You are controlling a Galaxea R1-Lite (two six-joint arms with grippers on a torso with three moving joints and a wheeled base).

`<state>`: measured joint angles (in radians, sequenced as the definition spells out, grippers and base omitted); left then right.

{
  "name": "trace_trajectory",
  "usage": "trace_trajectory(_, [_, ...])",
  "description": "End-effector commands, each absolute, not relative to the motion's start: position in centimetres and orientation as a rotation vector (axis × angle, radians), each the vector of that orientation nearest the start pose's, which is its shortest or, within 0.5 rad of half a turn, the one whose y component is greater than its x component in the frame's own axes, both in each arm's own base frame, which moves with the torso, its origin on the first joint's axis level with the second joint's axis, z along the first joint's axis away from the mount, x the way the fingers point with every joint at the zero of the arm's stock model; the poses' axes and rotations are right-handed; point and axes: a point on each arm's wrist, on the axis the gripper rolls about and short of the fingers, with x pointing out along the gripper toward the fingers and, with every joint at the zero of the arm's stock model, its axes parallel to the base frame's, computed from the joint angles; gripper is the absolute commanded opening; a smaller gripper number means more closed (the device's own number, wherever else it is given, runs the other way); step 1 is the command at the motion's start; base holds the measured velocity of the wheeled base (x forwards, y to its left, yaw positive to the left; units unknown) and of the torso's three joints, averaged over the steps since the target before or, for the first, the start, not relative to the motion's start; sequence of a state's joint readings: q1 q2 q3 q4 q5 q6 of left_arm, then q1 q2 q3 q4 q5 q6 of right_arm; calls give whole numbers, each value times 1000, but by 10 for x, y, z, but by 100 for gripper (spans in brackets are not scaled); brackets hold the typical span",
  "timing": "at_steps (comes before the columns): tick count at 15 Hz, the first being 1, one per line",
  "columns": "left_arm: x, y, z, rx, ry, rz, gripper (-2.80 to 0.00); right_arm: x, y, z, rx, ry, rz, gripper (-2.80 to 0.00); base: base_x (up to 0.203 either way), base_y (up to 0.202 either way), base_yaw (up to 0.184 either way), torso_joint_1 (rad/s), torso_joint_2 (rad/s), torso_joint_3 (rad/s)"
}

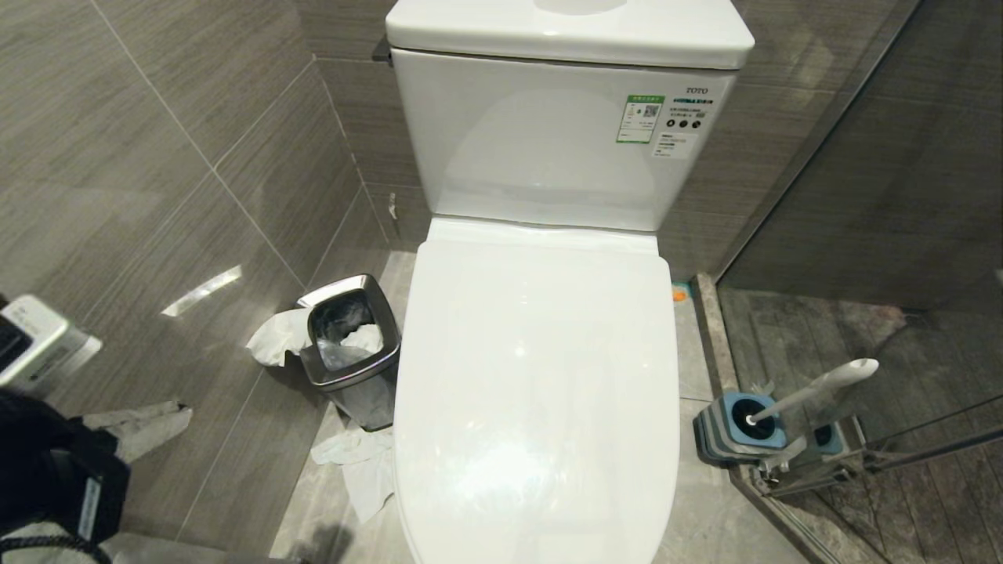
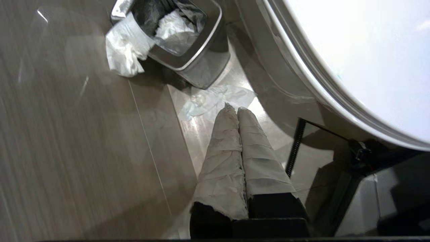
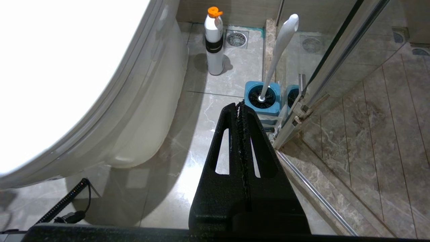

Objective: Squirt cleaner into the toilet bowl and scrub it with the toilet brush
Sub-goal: Use the left hand to lift the toilet lid slightly

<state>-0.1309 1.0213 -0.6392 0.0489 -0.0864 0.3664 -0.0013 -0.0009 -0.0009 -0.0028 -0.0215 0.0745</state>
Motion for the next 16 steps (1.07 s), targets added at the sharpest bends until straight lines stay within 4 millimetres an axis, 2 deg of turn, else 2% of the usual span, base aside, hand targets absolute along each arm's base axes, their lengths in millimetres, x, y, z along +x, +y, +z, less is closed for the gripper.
trace_trajectory(1, [155, -30, 215, 393, 424, -307, -280, -23, 0, 76, 75, -5, -23, -280, 0, 0, 0, 0, 0, 0])
trace_trajectory(9, [217, -50, 233, 415, 417, -288, -280, -23, 0, 76, 75, -5, -23, -280, 0, 0, 0, 0, 0, 0])
trace_trajectory(16, [252, -59, 208, 311, 494, -353, -280, -23, 0, 76, 75, -5, -23, -280, 0, 0, 0, 0, 0, 0])
